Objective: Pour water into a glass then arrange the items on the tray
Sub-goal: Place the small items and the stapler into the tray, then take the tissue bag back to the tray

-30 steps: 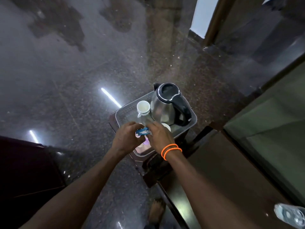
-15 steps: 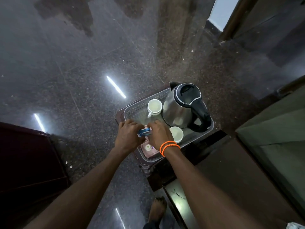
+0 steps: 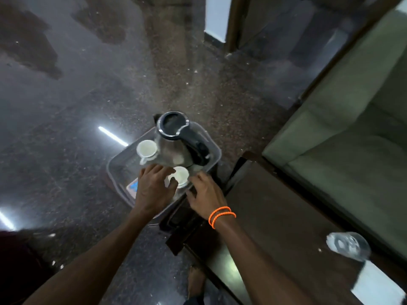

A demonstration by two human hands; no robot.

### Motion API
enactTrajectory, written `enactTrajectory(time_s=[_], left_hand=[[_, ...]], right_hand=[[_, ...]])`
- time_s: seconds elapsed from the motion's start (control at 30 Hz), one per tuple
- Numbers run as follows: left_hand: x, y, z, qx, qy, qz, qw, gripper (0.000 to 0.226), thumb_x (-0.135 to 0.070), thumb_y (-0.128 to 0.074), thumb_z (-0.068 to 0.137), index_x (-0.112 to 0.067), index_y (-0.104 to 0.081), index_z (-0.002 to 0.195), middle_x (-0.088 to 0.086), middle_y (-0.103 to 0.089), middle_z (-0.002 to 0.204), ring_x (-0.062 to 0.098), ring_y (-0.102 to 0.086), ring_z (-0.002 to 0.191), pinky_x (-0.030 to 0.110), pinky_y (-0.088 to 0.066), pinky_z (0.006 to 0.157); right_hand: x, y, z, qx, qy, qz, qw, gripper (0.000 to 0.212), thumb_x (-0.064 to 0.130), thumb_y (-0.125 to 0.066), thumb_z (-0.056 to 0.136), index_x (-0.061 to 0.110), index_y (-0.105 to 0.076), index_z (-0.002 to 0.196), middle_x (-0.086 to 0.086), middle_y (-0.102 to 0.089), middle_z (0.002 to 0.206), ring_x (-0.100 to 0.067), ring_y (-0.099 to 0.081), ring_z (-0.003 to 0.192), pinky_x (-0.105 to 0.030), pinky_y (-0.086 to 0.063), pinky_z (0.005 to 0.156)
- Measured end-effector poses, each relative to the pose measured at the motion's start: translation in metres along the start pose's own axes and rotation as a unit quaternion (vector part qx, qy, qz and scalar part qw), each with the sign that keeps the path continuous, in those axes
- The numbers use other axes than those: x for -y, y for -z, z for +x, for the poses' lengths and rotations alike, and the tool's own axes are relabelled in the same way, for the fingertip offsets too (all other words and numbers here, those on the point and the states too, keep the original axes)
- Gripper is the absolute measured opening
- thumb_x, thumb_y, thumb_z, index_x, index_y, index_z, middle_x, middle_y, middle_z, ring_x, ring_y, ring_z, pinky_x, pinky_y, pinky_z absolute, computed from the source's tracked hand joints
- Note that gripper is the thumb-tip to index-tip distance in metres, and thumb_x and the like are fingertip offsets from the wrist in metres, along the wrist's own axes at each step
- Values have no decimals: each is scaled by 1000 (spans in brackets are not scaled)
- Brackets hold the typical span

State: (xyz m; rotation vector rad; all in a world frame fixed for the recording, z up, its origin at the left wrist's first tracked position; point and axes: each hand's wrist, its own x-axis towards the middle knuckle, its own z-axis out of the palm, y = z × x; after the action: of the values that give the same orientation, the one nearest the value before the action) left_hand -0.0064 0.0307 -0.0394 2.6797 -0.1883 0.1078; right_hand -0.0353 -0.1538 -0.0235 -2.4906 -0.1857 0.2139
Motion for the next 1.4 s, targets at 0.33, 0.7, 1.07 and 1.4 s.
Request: enactTrajectory(time_s=[0.33,0.7,1.07,1.4], left_hand=[[-220,-84,-36,195,-106,-85,971,23,-23,-73,86,-19,-78,108,2,-74,106,23,-65,105,35,-53,89],[-435,-169,-196,414,-238,-117,871,26,-30,-67,82,-24,-78,106,7,-79,106,32,-73,102,42,-58,88],[-506,-293,-332,549,-293,-52,781,46,-37,-63,75,-16,-75,114,13,-75,115,34,-69,111,45,-55,100],[-550,-367,-351,517,-377,52,767,69,-36,-78,75,-21,-56,138,9,-55,125,31,-52,120,45,-54,97]], right_hand=[[-143,74,-164,-81,-200,18,976,33,18,-66,84,9,-60,115,-12,-54,117,-35,-56,107,-47,-51,93],[-223,107,-419,-160,-446,51,879,36,15,-59,84,14,-61,120,-12,-57,127,-34,-58,116,-43,-49,99],[-274,35,-601,-212,-655,121,715,45,28,-63,89,17,-58,132,-6,-53,133,-27,-58,117,-36,-51,97],[-333,-1,-616,-506,-652,539,170,42,26,-66,94,-1,-46,119,-25,-64,83,-27,-62,51,-35,-56,50]])
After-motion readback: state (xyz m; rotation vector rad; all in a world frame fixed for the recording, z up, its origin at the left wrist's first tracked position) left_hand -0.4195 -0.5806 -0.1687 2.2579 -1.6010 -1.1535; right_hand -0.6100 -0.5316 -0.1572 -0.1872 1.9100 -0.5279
